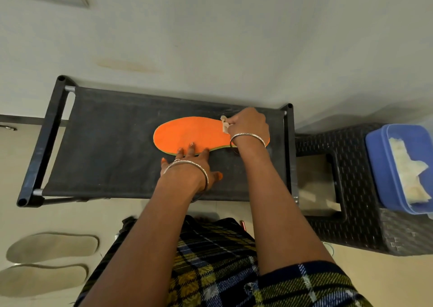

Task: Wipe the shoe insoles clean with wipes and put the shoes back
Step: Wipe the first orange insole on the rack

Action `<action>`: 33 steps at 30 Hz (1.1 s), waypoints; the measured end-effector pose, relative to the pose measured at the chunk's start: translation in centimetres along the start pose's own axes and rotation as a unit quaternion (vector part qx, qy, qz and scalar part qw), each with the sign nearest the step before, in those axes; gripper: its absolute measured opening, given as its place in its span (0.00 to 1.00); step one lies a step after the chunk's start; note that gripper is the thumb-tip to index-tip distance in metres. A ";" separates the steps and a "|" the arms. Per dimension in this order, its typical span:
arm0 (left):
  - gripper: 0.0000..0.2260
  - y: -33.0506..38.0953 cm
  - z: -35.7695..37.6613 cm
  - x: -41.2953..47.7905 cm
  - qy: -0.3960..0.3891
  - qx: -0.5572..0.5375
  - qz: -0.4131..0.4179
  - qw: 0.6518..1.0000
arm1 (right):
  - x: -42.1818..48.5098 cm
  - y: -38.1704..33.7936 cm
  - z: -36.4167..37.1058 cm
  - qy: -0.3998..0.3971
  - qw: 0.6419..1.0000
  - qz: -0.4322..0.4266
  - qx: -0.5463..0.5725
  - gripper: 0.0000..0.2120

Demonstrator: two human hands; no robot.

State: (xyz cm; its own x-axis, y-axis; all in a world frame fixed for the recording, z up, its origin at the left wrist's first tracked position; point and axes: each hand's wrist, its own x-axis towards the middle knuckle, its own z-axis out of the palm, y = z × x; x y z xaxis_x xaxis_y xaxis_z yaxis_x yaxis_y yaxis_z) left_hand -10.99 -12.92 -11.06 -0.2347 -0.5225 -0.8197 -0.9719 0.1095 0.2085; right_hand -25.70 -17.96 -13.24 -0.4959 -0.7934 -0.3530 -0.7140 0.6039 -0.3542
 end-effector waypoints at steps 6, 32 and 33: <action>0.35 0.0 0.1 0.1 0.001 0.001 -0.003 1.000 | -1.5 -1.6 1.3 -0.053 0.992 -0.111 -0.019 0.14; 0.36 0.1 0.1 0.3 -0.004 0.007 -0.006 1.000 | -2.1 -2.6 2.1 0.013 0.989 -0.149 -0.023 0.09; 0.36 0.1 0.1 0.3 -0.001 0.004 -0.005 1.000 | -1.6 -1.9 1.8 0.033 0.991 -0.124 -0.020 0.09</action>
State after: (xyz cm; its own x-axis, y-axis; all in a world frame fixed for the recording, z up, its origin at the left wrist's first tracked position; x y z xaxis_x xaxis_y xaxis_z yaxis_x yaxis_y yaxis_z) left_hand -11.16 -12.96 -11.33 -0.2253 -0.5214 -0.8230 -0.9742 0.1111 0.1963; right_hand -22.63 -17.68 -13.56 -0.3320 -0.9215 -0.2017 -0.8368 0.3864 -0.3879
